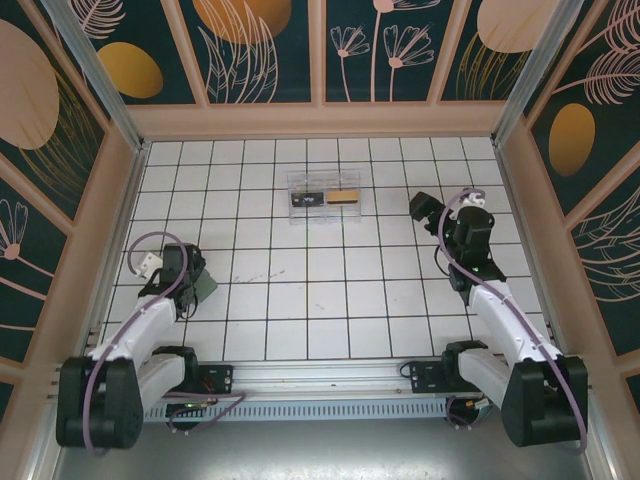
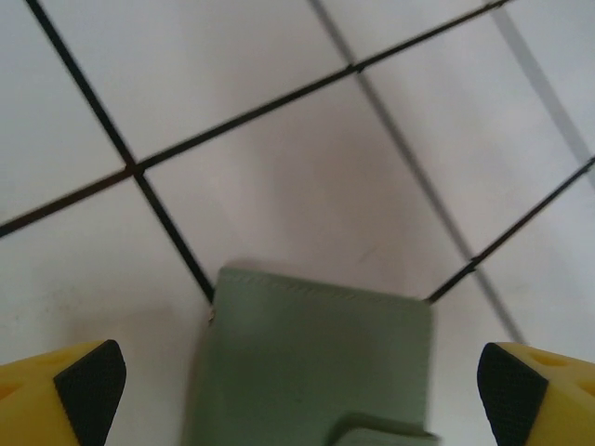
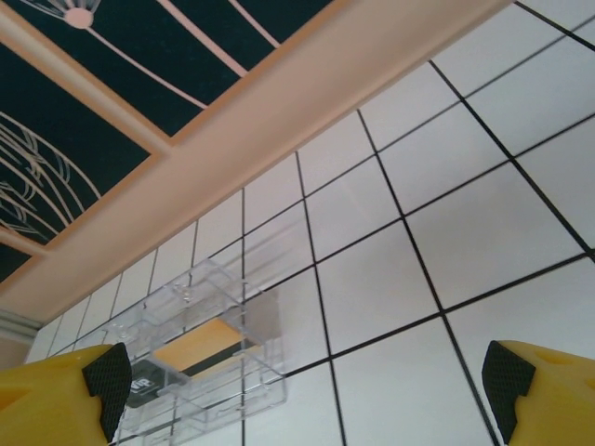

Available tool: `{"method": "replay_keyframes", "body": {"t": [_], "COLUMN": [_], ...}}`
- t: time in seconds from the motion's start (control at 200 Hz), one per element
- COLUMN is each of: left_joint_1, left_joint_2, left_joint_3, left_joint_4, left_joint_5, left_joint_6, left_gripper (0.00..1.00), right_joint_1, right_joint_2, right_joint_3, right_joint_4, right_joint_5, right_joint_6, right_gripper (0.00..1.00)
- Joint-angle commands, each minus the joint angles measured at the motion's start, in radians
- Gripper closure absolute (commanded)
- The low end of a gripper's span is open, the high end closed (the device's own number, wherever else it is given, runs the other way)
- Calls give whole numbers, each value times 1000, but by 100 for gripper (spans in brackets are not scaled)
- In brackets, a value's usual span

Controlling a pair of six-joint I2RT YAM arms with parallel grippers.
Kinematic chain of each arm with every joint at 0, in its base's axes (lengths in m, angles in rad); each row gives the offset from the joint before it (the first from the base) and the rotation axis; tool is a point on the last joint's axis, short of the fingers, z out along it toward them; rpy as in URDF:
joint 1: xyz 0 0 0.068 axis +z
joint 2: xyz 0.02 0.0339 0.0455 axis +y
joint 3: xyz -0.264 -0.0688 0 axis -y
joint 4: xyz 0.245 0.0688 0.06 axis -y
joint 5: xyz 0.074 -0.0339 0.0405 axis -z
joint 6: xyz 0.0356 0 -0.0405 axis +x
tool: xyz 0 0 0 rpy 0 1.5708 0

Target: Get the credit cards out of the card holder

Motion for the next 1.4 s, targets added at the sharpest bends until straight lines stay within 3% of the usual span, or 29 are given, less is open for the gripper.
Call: {"method": "replay_keyframes", "body": {"t": [0.0, 0.205, 0.295, 0.52, 0.696, 0.861, 0.996, 1.051, 1.126, 1.301, 1.396], "left_joint_1": [4, 0, -49, -271, -483, -542, -542, -541, -542, -539, -538], "left_joint_2": [66, 103, 110, 154, 228, 332, 297, 254, 188, -18, -145], "left_joint_3": [15, -31, -54, -59, -36, 16, 47, 57, 57, 42, 11], "left_joint_4": [52, 243, 325, 467, 580, 647, 557, 484, 391, 151, 62], "left_joint_5": [66, 291, 357, 358, 294, 297, 254, 197, 95, -85, -123], "left_joint_6": [13, 110, 106, 5, -83, -97, -88, -88, -91, -116, -141], "left_gripper": [1, 9, 12, 13, 12, 11, 8, 2, 1, 1, 1], "right_joint_1": [20, 45, 52, 99, 169, 278, 461, 545, 651, 771, 800], "right_joint_2": [-38, -83, -88, -99, -101, -68, 33, 93, 187, 419, 529], "right_joint_3": [39, 26, 21, 2, 7, 24, 102, 141, 189, 375, 457], "right_joint_4": [-52, -72, -81, -106, -156, -180, -230, -234, -212, -274, -272], "right_joint_5": [52, 56, 60, 63, 109, 130, 233, 313, 388, 455, 402], "right_joint_6": [-12, 2, 15, 30, 40, 33, -5, -36, -103, -135, -190], "right_gripper": [1, 1, 1, 1, 1, 1, 1, 1, 1, 1, 11]}}
